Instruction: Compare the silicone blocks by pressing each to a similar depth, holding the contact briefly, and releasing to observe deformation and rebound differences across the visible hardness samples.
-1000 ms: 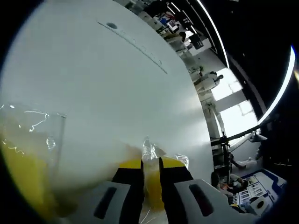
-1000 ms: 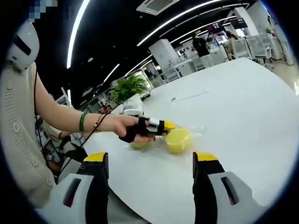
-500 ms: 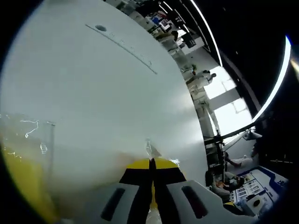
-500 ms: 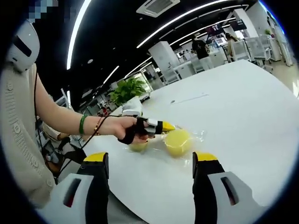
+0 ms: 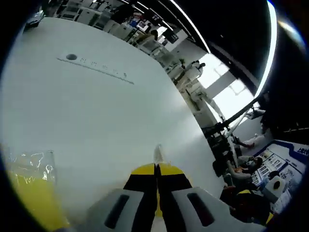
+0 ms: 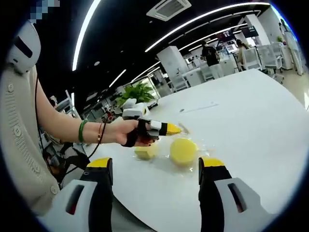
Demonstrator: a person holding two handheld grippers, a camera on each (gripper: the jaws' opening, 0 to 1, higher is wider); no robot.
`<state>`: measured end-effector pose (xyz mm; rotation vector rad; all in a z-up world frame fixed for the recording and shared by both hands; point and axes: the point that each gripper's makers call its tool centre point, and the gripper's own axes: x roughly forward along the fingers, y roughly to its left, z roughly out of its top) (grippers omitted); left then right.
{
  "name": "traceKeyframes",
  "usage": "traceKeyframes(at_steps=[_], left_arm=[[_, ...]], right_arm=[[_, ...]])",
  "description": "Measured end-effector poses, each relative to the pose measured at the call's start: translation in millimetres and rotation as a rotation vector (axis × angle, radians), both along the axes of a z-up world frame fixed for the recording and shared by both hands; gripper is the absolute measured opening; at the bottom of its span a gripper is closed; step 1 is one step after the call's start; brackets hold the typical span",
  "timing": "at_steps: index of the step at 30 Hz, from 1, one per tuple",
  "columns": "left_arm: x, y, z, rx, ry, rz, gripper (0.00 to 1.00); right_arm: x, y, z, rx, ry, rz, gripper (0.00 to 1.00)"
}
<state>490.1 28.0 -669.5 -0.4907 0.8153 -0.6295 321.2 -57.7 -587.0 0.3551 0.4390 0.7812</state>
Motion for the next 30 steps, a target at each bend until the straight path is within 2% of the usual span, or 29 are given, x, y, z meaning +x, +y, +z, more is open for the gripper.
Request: traceKeyframes(at_steps=[2, 9, 11, 19, 25, 30], left_arm=[[-6.1, 0, 3.5, 0.065, -0.058, -0.050, 0.00], [-27.3, -7, 18.1, 0.100, -0.113, -0.113, 0.00], [-29.8, -8, 22.1, 0.129, -0.156, -0.140, 0.00], [-45.7, -8, 42.8, 0.127, -0.196, -0.163, 0.00], [-54.8, -2, 59.9, 0.111, -0.227, -0.158, 0.00], [-60.3, 8, 76.7, 0.116, -0.275, -0.157, 0.00]], right_arm=[[-2, 0, 3.3, -0.003, -0.011, 0.002, 0.67], [-15, 0, 15.1, -0.015, -0.045, 0.005, 0.67], [-18, 1, 17.7, -0.019, -0.052, 0.007, 0.67], [-30, 3, 27.0, -0.037, -0.078, 0.012, 0.67], [-38, 8, 34.8, -0.055, -0.099, 0.024, 0.67], [-40, 16, 39.3, -0.070, -0.112, 0.041, 0.67]])
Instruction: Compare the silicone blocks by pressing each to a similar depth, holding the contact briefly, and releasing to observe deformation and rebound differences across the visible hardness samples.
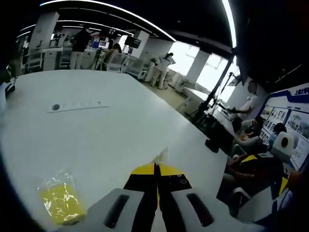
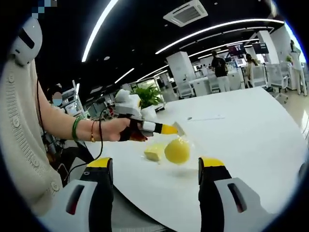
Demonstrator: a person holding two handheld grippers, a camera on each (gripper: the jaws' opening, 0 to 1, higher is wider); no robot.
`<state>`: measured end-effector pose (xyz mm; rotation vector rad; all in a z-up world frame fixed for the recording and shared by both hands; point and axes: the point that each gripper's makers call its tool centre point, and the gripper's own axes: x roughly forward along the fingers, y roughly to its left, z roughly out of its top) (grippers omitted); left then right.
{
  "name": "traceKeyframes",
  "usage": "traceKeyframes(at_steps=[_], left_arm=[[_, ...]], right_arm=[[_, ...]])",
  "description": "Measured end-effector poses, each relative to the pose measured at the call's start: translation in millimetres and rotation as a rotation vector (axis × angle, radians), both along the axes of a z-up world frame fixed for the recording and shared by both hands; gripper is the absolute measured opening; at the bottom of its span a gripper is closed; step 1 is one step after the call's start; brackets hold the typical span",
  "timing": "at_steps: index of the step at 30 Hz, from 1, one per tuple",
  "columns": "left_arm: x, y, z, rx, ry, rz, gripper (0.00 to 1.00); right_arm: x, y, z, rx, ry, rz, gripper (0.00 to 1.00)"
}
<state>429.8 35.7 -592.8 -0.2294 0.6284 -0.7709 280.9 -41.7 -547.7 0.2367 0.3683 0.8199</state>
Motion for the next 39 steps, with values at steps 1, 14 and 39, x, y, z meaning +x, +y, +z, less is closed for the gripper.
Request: traceKeyframes(at_steps=[1, 14, 39], left_arm=[[-1.2, 2, 2.9, -0.002, -0.003, 0.001, 0.00], [-21.0, 62, 75.2, -0.031, -0.142, 0.025, 0.00], [-68.3, 137, 146.9, -0.088, -0.242, 0.004, 0.00]], right_arm=[[0, 2, 0.9, -0.002, -0.002, 0.005, 0.67], [12, 45, 21.0, -0.033, -0.059, 0.102, 0.69], [28, 105, 61.0, -0.248, -0.152, 0.371, 0.75]])
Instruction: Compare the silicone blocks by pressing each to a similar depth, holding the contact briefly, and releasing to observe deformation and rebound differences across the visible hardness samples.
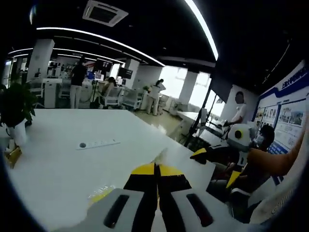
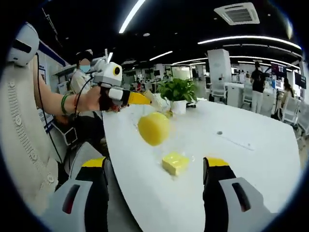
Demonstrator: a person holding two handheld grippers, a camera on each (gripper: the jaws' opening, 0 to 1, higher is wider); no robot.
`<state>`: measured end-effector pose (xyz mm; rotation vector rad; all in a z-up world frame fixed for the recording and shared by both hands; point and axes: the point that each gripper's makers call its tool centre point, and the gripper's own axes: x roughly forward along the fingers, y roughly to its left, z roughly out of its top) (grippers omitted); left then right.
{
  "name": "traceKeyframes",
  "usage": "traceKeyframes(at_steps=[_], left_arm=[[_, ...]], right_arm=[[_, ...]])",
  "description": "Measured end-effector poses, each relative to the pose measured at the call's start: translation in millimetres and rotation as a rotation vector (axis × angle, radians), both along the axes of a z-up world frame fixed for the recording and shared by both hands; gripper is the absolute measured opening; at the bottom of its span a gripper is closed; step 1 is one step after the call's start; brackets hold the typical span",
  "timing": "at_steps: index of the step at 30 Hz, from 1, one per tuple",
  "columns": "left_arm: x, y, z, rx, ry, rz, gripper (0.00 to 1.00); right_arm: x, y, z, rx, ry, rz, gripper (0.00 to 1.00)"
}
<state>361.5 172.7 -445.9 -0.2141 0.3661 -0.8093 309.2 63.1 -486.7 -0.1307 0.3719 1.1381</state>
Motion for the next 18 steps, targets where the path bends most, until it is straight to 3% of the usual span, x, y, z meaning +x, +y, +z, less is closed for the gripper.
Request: traceKeyframes(at_steps=[9, 18], left_arm=[[-1.2, 2, 8.9, 0.007, -0.024, -0.038, 0.00], [4.7, -5, 13.5, -0.011, -0.022, -0.073, 0.00]], right_arm=[[28, 30, 14.0, -0.128, -0.036, 0.159, 0.74], [47, 65, 6.0, -0.200, -0.020, 0.285, 0.71]])
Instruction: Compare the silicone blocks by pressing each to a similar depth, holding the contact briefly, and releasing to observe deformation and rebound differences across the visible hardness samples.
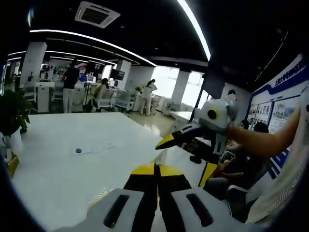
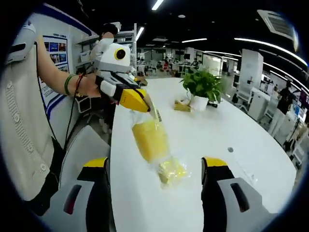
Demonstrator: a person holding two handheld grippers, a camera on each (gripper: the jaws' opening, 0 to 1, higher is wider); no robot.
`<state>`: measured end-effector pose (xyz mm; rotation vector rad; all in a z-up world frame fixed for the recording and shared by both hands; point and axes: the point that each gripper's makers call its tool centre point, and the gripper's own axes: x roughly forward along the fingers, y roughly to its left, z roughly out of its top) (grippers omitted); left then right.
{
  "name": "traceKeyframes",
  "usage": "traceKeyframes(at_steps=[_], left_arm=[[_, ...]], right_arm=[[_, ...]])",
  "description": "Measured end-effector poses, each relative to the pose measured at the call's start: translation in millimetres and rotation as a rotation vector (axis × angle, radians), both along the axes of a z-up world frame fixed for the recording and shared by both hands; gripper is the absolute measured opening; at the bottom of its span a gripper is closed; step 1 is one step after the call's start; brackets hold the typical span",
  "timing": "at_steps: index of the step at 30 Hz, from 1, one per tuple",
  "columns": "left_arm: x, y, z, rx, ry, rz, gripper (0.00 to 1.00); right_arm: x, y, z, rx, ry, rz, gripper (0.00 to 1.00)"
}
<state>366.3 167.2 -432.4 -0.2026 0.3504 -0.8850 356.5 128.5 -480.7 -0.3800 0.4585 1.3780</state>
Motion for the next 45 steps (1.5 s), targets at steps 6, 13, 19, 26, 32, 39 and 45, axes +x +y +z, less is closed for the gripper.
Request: traceKeyframes(at_steps=[6, 13, 19, 26, 32, 39, 45], left_arm=[[0.9, -6, 1.8, -0.010, 0.003, -0.021, 0.00], [-0.8, -12, 5.7, -0.024, 0.005, -0.056, 0.00], [-1.8, -15, 9.7, -0.034, 0.002, -0.081, 0.00], [-4.2, -22, 10.9, -0.050, 0.010, -0.121, 0.00], [-6.7, -23, 10.8, -0.044, 0.010, -0.129, 0.00], [-16.8, -26, 14.8, -0.046, 0.000, -0.133, 0.00], [-23.0, -28, 13.8, -0.031, 0.003, -0.128, 0.00]], right_arm=[[7, 28, -8.1, -0.009, 0.020, 0.065, 0.68], [5, 44, -24.7, -0.070, 0.036, 0.139, 0.61], [2, 50, -31.0, -0.090, 0.052, 0.178, 0.54], [-6, 51, -33.3, -0.102, 0.074, 0.210, 0.33], [-12, 49, -33.1, -0.116, 0.076, 0.216, 0.26], [-22, 42, -31.6, -0.173, 0.106, 0.202, 0.18], [-27, 38, -33.9, -0.189, 0.112, 0.210, 0.14]])
